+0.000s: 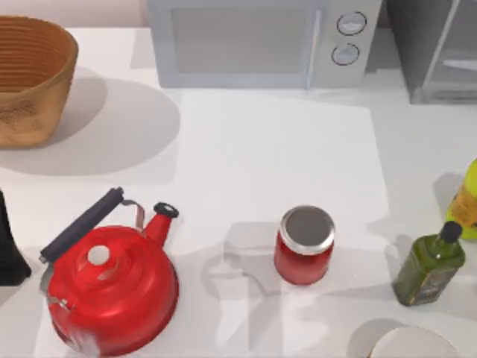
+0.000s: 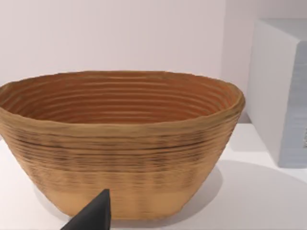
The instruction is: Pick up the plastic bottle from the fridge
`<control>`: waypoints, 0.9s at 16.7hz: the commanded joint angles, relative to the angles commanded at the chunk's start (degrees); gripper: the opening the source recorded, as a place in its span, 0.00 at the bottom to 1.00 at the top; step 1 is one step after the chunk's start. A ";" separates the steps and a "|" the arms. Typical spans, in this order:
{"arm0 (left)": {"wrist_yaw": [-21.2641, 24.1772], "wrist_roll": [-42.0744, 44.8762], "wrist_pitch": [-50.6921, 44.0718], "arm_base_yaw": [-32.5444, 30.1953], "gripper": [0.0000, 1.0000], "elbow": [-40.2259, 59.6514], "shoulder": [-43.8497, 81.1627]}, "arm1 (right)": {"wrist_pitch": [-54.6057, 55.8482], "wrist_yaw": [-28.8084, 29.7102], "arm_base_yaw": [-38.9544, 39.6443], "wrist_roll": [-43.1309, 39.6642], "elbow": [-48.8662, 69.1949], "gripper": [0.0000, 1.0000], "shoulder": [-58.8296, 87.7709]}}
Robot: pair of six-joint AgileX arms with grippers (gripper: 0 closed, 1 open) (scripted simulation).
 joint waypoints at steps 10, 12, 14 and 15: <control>0.00 0.00 0.00 0.00 1.00 0.00 0.00 | -2.81 1.26 1.36 -0.05 -2.20 0.00 -4.84; 0.00 0.00 0.00 0.00 1.00 0.00 0.00 | -0.93 2.96 3.02 0.03 -0.34 0.00 -1.85; 0.00 0.00 0.00 0.00 1.00 0.00 0.00 | 2.27 5.86 5.79 0.19 2.80 0.00 3.58; 0.00 0.00 0.00 0.00 1.00 0.00 0.00 | 4.24 7.68 7.51 0.31 4.75 0.00 7.22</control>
